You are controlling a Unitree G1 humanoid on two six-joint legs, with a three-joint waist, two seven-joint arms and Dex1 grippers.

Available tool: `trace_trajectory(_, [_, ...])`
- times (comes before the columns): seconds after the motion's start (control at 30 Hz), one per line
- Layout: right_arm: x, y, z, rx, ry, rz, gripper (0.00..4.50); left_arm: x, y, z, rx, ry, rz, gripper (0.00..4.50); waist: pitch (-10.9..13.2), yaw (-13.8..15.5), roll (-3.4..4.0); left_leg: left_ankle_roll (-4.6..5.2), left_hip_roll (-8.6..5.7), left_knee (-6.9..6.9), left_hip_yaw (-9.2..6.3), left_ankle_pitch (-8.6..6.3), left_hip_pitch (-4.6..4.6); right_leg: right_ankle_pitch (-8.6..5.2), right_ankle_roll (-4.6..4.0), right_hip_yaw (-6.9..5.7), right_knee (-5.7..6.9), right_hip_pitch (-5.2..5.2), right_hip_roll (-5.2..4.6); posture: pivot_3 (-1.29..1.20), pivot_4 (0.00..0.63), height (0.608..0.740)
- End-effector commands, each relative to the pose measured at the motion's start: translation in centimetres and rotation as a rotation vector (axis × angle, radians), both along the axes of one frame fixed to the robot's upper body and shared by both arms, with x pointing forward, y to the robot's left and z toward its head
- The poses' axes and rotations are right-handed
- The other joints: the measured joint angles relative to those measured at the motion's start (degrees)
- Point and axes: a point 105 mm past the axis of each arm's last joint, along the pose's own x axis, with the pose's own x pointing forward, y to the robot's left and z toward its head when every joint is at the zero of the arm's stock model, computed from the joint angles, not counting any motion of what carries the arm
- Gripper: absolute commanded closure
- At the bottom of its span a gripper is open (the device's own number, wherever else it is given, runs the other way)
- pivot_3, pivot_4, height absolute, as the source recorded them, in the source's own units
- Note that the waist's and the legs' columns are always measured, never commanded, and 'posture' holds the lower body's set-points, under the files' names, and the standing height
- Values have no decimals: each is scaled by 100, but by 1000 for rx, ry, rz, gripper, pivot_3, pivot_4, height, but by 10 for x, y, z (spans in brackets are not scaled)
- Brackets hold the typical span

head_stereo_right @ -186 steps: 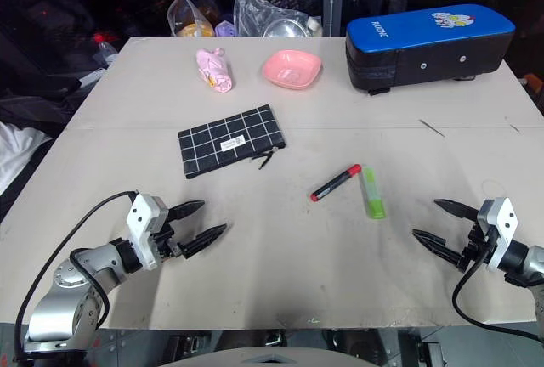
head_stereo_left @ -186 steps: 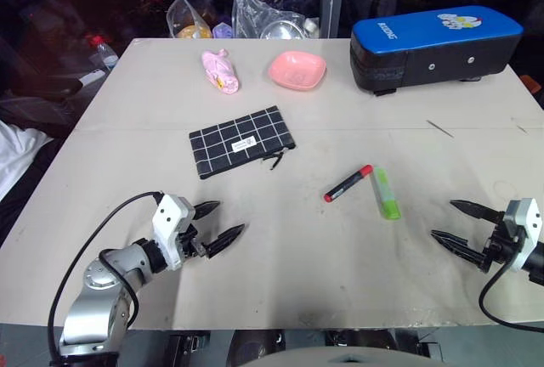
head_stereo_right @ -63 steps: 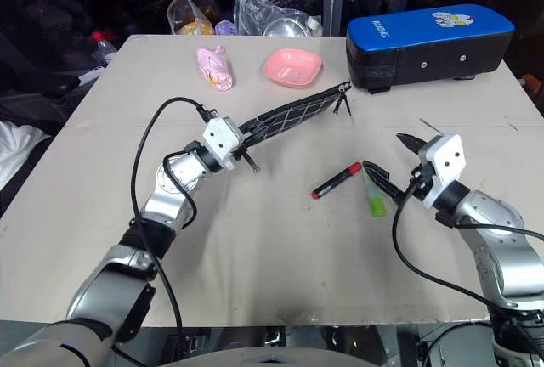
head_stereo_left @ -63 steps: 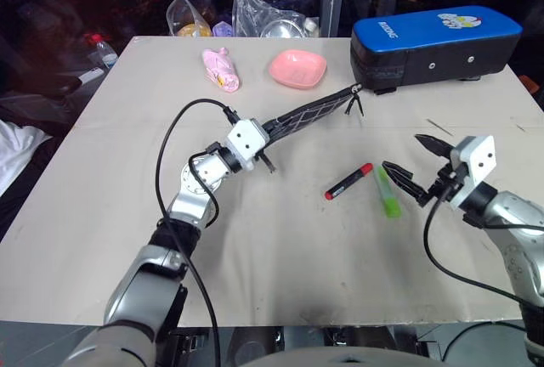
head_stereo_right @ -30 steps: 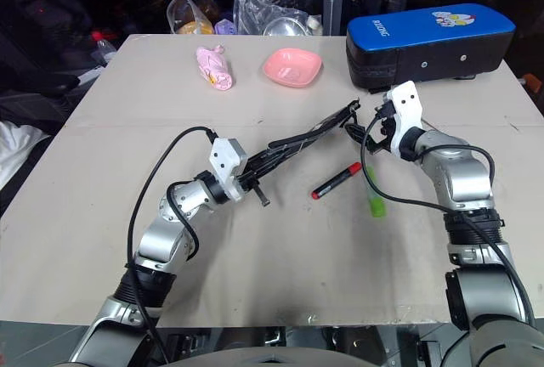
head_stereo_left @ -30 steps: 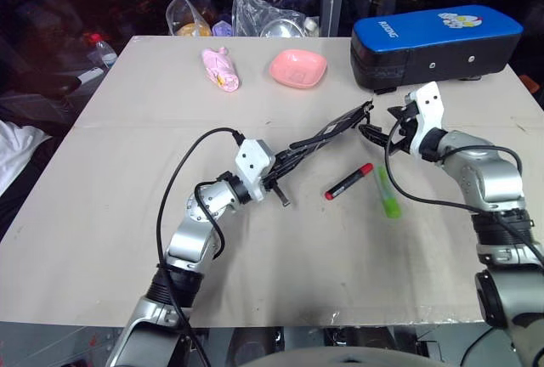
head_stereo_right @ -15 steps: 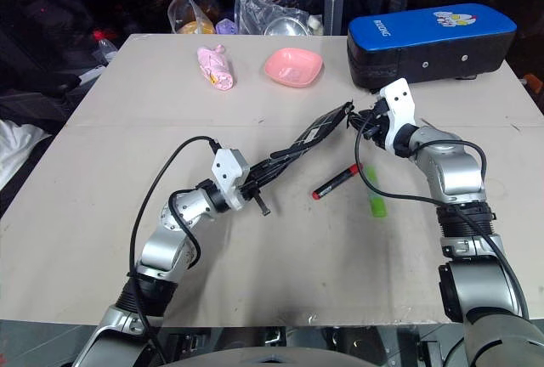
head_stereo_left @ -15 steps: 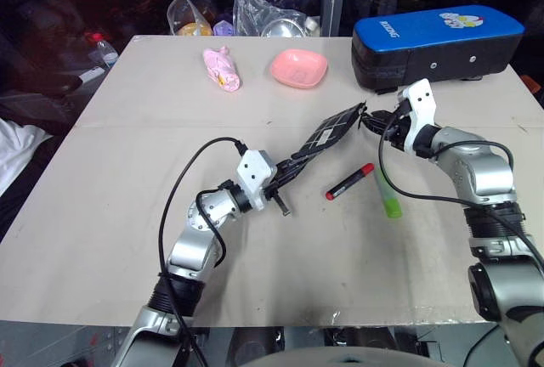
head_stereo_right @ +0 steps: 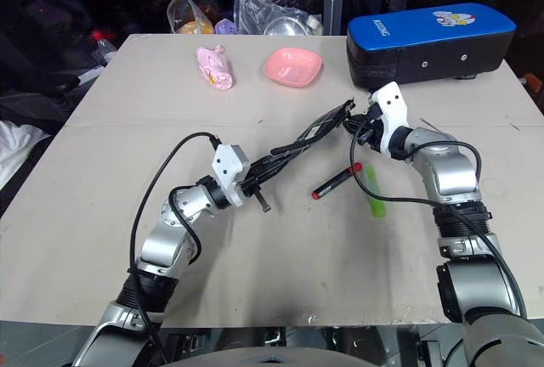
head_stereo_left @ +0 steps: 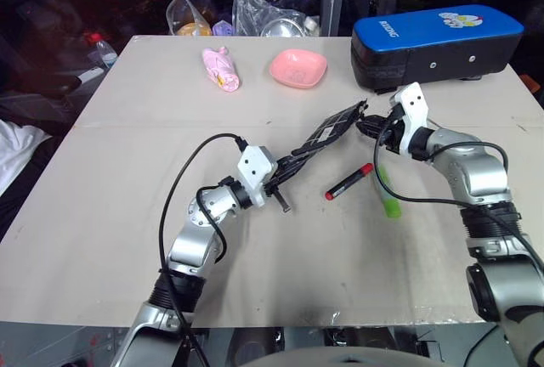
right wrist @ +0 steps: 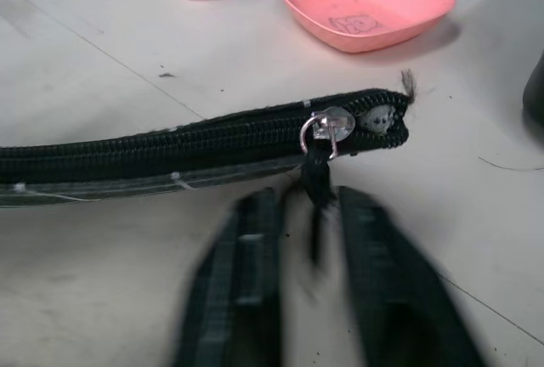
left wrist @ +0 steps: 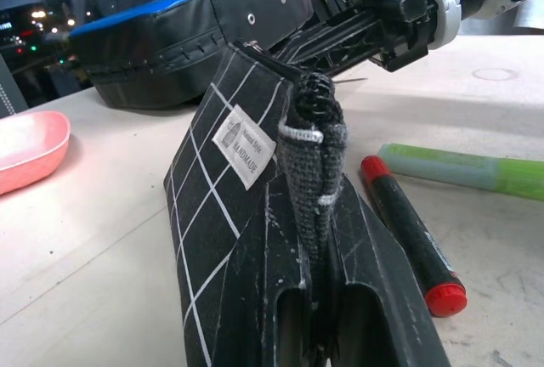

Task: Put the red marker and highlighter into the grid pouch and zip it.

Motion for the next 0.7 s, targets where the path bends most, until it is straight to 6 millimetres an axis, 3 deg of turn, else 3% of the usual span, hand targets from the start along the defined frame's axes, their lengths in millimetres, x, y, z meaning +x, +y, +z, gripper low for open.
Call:
trace_trajectory(0.03, [3, 1, 23, 9, -86, 1, 2121, -3, -4, 17, -12, -63, -14, 4500, 0, 0, 0, 0, 0, 0, 0, 0, 0, 0, 0, 0, 0, 0, 0, 0, 150, 740])
trace_trajectory(0.53, [5, 7, 24, 1, -110, 31, 2121, -8, -10, 17, 5, -64, -38, 4500, 1, -1, 1, 0, 1, -7, 1, 0, 0, 0, 0, 1, -5, 0, -2, 0, 150, 740])
trace_trajectory(0.57, [5, 7, 24, 1, -112, 31, 2619, -8, -10, 16, 6, -63, -38, 4500, 2, -1, 2, 0, 0, -7, 1, 0, 0, 0, 0, 1, -5, 0, -2, 0, 150, 740])
trace_trajectory(0.6, [6, 6, 24, 0, -114, 29, 2824, -8, -10, 16, 7, -63, -39, 4500, 2, -1, 2, 0, 0, -7, 1, 0, 0, 0, 0, 1, -5, 0, -2, 0, 150, 740])
trace_trajectory(0.7, [6, 4, 24, -8, -121, 25, 4246, -8, -9, 16, 11, -62, -40, 4500, 2, -2, 2, 0, 1, -8, 1, 0, 0, 0, 0, 1, -6, 0, -2, 0, 150, 740])
